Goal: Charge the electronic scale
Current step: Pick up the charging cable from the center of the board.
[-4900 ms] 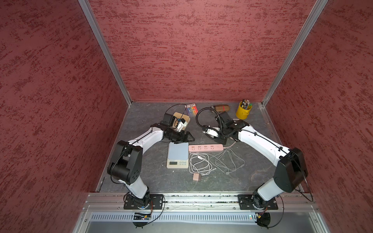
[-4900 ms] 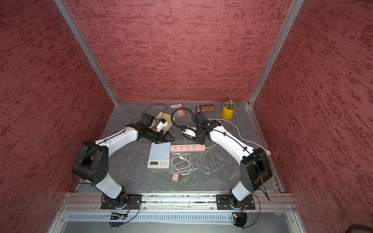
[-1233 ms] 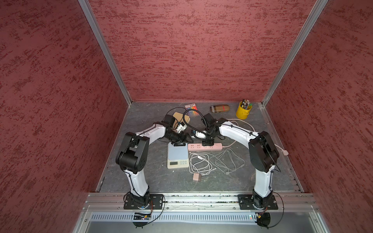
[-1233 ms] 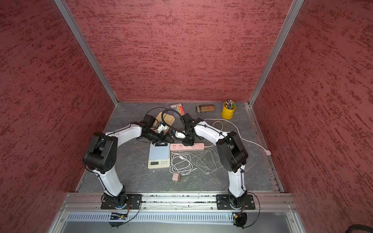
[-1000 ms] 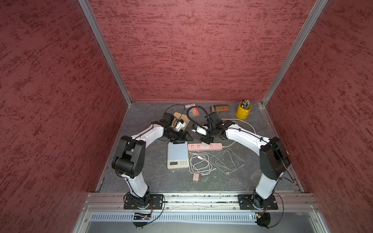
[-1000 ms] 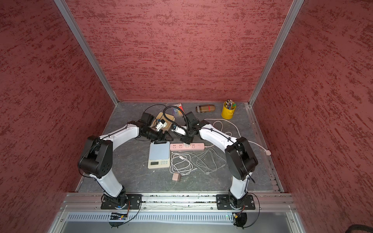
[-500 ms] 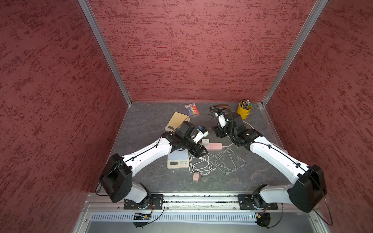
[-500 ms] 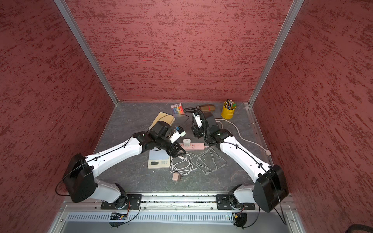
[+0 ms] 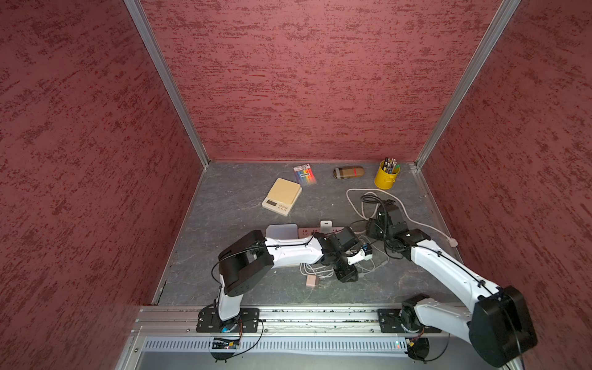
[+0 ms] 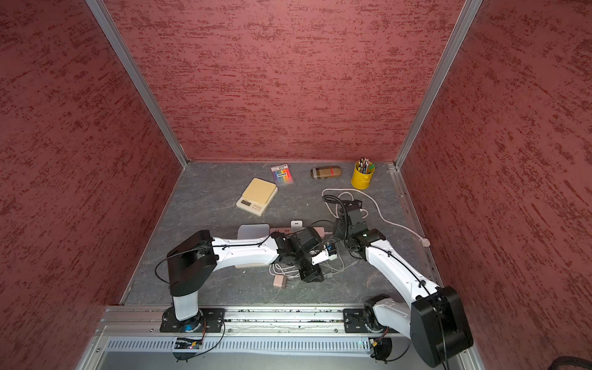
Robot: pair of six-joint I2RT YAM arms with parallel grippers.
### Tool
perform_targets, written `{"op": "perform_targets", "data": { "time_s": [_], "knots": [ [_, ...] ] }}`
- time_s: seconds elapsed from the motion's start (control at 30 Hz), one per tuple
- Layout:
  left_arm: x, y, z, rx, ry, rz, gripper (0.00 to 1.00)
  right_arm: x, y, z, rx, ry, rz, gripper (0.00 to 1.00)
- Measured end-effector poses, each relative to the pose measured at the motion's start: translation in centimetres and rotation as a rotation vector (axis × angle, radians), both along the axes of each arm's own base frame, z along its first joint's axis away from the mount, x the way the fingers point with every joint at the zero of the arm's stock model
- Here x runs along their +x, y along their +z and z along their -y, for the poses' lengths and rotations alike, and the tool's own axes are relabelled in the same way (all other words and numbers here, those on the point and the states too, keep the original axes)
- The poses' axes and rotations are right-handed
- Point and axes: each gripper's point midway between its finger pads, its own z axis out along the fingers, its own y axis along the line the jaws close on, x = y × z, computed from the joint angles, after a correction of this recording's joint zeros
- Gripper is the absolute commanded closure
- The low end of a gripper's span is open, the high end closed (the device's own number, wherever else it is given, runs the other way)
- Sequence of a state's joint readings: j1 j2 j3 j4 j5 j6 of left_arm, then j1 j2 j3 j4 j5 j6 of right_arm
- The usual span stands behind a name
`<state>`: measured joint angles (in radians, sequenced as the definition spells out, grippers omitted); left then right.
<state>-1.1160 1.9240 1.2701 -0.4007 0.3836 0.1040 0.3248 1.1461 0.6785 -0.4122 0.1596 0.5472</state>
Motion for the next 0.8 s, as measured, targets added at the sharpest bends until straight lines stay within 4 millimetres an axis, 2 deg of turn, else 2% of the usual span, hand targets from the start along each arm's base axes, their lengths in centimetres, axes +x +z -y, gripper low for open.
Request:
{"op": "perform_targets", "data": {
  "time_s": [0.13, 0.3, 0.47, 0.67, 0.8],
  "knots": [
    [0.9, -0.9, 1.2, -0.001, 0.010, 0.011, 0.59, -0.4, -1.3, 1.2, 0.039, -0.053, -0.031, 0.37],
    [1.3, -2.3, 2.1, 0.013, 0.008, 0.009, 0.63, -1.0, -2.3, 1.4, 0.082, -0.068, -0.054, 0.38],
    [1.0, -3.0, 2.0, 0.030, 0.001, 0.007, 0.69, -0.8, -2.0, 1.3, 0.115, -0.073, -0.035, 0.38],
    [0.0, -3.3, 2.2, 0.033, -0.018, 0.010, 0.85, -0.6, -1.9, 1.3, 0.138, -0.086, -0.027, 0.38],
    [-0.1, -3.3, 2.3, 0.017, -0.021, 0.015, 0.84, -0.5, -1.5, 1.4, 0.158, -0.104, -0.015, 0.39]
  ]
}}
